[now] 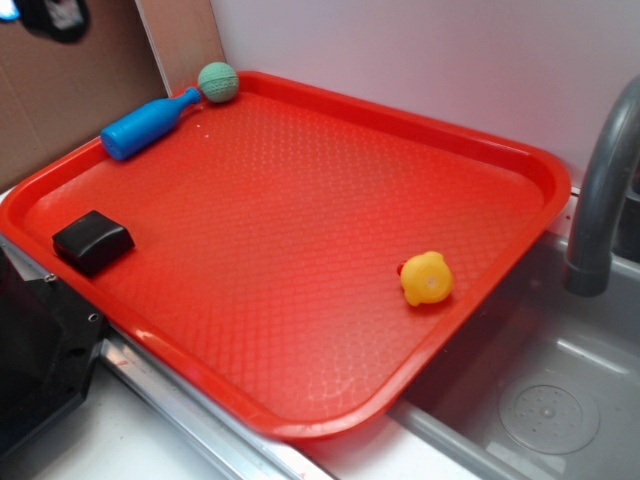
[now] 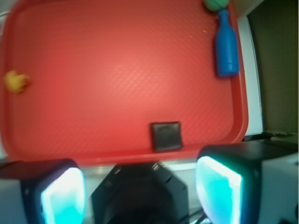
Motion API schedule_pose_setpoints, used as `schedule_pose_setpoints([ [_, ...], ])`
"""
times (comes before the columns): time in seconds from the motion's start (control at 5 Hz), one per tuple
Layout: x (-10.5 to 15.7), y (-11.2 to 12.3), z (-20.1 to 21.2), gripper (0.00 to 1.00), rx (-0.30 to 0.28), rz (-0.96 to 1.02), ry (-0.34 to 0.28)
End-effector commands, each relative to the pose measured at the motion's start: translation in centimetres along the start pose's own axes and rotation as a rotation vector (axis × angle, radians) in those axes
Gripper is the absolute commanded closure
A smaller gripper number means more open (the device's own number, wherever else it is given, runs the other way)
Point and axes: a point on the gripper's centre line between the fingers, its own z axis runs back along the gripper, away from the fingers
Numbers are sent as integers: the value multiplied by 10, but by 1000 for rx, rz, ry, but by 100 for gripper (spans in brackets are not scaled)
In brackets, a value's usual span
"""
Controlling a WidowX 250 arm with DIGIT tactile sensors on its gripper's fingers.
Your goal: Grab the green ball.
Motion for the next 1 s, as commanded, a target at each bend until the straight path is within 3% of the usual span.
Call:
schedule_pose_setpoints([
  [0.0, 67, 68, -36, 0, 77, 93, -225],
  [0.2, 93, 76, -56, 0, 133, 117, -267],
  [0.8, 93, 76, -56, 0, 133, 117, -267],
])
